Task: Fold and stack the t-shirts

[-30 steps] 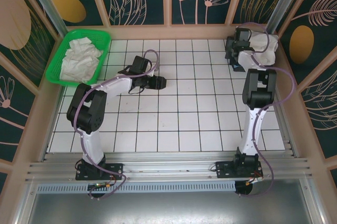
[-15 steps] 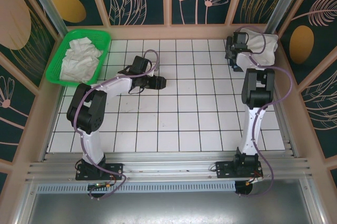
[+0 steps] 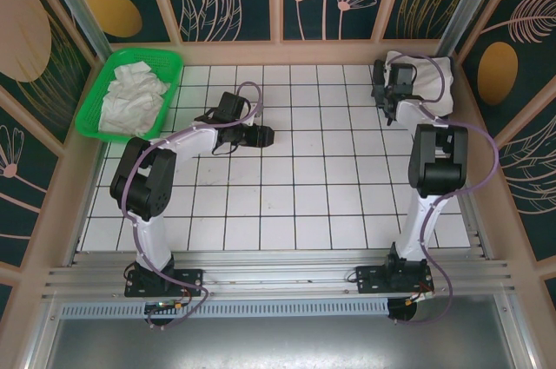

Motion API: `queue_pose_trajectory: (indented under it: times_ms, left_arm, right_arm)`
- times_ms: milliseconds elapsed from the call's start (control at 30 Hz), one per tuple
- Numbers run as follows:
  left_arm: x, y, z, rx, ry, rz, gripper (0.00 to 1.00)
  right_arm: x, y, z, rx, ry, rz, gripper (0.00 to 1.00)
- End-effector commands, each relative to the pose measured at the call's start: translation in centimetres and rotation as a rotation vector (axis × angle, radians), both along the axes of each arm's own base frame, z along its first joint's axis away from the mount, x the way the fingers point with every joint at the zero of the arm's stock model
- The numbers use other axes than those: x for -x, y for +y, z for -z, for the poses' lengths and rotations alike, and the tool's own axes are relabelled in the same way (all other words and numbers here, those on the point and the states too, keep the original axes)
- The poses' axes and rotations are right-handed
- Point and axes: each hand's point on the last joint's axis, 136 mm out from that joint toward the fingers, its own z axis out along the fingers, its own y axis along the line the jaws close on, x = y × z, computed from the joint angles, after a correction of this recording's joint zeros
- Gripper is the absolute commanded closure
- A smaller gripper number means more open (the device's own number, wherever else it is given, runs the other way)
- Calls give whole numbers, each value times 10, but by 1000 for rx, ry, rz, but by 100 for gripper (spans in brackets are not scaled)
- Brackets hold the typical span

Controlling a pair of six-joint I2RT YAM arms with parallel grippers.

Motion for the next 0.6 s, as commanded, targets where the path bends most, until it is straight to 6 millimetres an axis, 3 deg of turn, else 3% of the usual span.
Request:
queue_pose_trajectory:
  times_ms: [0,67,100,167,233,333,400,567]
  left_arm:
    - [-5,0,-7,10,-18,8,40]
    - [-5,1,-6,5,-17,8,40]
    - [-5,1,-6,4,-17,8,40]
    - [-5,2,-6,2,-17,5,40]
    - [-6,1,-4,1,-13,8,40]
    - [-6,0,-3,1,-11,9,40]
    - [-6,0,-3,-1,-9,10,40]
    - [-5,3,-3,-11,-12,11,40]
  right_arm:
    - [-7,-2,7,-65,27,-41,84]
    - [-10,-3,5,-81,49,-33,70]
    - [-10,-1,-3,-95,41,-33,68]
    - [-10,1,-28,-122,-14,-15,64]
    - [-11,0,-57,-168,-96,19,51]
    - [-16,-18,-87,-208,-217,122,52]
    - [-21,-43,-93,-211,-269,241,52]
    - [-46,-80,-80,-312,-313,361,53]
